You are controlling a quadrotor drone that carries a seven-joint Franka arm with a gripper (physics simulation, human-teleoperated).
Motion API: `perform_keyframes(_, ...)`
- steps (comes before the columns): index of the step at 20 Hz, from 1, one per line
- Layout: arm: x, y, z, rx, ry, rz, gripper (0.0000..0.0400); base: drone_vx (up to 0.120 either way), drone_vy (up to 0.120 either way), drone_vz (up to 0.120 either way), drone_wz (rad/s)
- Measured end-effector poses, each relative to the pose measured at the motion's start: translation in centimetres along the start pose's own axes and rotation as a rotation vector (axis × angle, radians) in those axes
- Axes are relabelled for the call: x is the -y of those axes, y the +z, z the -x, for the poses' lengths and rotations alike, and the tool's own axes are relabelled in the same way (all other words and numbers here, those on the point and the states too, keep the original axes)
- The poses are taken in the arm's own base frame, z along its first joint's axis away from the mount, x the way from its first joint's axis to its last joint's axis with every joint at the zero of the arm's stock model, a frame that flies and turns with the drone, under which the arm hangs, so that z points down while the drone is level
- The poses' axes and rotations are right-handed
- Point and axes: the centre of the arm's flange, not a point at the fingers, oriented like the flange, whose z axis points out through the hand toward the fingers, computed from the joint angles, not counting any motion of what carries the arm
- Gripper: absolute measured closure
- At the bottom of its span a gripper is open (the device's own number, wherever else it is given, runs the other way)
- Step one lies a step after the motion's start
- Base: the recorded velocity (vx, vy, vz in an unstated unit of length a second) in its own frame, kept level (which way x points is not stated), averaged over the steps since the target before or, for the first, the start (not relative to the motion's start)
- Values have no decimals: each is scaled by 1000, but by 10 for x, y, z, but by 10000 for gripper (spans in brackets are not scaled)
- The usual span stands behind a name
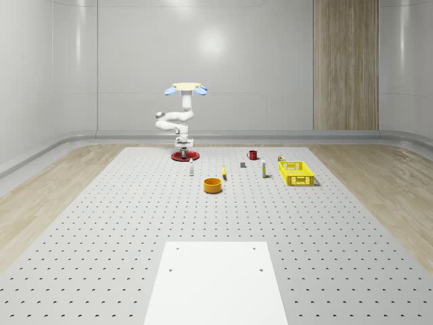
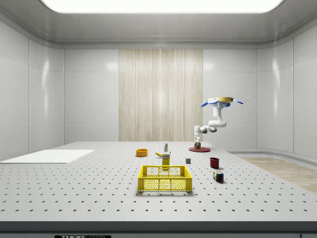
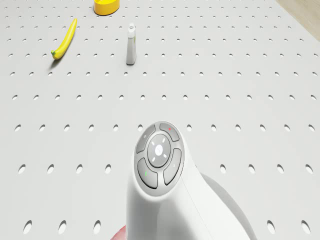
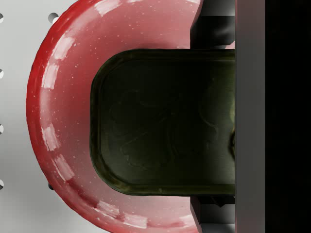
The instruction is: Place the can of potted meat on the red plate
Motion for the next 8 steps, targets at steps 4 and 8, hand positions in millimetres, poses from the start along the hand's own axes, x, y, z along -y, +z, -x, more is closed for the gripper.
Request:
perform_keyframes(4,0,-10,0,1,0,0,7,0,0,0,0)
perform_keyframes(8,0,-14,0,1,0,-1,3,0,0,0,0)
